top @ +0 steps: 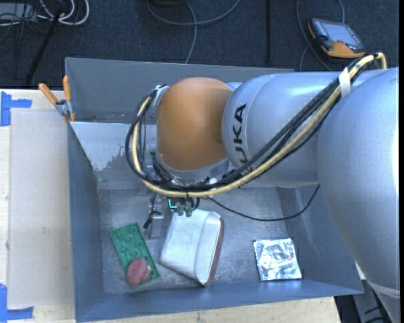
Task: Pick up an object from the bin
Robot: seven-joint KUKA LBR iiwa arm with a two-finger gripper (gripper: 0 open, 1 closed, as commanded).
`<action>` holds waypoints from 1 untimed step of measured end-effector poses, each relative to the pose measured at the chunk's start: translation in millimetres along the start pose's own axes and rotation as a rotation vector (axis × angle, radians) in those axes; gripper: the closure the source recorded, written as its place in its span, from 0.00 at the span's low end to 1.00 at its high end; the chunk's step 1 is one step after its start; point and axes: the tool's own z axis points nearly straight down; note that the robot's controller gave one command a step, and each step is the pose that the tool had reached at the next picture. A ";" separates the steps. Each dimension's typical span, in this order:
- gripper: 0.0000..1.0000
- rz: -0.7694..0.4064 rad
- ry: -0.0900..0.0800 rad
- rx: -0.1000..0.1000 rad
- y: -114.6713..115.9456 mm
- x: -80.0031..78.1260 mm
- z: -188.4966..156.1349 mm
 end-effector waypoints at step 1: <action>0.00 -0.072 0.000 0.001 40.8 4.5 97.6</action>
Offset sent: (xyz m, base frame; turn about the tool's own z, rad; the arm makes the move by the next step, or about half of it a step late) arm -0.0032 0.0397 -0.0924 -0.0705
